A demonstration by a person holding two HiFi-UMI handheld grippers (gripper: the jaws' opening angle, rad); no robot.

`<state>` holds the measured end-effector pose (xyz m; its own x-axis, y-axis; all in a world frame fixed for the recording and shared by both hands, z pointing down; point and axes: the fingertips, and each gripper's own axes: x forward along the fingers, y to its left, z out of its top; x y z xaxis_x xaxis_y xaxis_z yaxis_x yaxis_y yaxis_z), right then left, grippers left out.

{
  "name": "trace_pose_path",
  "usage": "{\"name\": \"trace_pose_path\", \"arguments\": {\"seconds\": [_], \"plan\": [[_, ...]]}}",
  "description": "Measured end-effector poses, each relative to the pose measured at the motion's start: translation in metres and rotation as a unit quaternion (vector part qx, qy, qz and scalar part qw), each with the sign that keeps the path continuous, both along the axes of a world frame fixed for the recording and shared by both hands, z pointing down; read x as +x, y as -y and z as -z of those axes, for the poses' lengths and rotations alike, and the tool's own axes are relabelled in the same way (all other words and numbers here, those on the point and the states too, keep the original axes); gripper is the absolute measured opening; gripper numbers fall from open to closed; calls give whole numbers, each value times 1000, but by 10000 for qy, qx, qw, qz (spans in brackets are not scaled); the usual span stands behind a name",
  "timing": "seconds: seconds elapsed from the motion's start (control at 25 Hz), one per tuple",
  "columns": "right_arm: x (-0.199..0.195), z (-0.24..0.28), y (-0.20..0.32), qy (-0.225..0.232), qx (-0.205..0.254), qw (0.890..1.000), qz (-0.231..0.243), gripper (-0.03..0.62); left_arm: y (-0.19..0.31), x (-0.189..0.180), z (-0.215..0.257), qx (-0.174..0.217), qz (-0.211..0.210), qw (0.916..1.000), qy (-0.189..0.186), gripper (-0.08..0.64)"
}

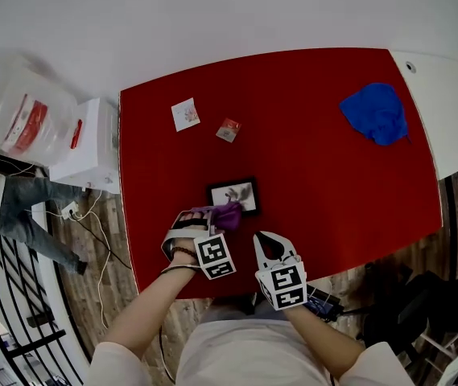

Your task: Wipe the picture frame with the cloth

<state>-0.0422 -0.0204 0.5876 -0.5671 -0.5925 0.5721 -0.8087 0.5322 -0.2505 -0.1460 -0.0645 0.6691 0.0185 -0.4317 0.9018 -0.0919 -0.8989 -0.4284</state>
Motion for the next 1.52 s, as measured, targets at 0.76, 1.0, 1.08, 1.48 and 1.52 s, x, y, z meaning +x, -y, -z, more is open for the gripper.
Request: {"name": "trace_pose_path", "arguments": {"seconds": [0.76,1.0,1.08,1.48,1.52], "plan": [[49,-17,10,-178,-154,9985,-504,3,52,26,-11,135,110,9998,-25,60],[50,-19,11,-212,-139,9985,-483,5,3,31,-10,107,22,9999,-111,61],[51,-19,11,-219,-138,9985,-492,5,-10,32,-9,101,-4,9998,-181,61],[55,-20,5,-218,-165,9985,-474,4,23,25,12,400,395,9978,-347,61],[57,-21,4,-223,-185,9984,-479,5,36,25,14,441,457,9974,-334,61]]}}
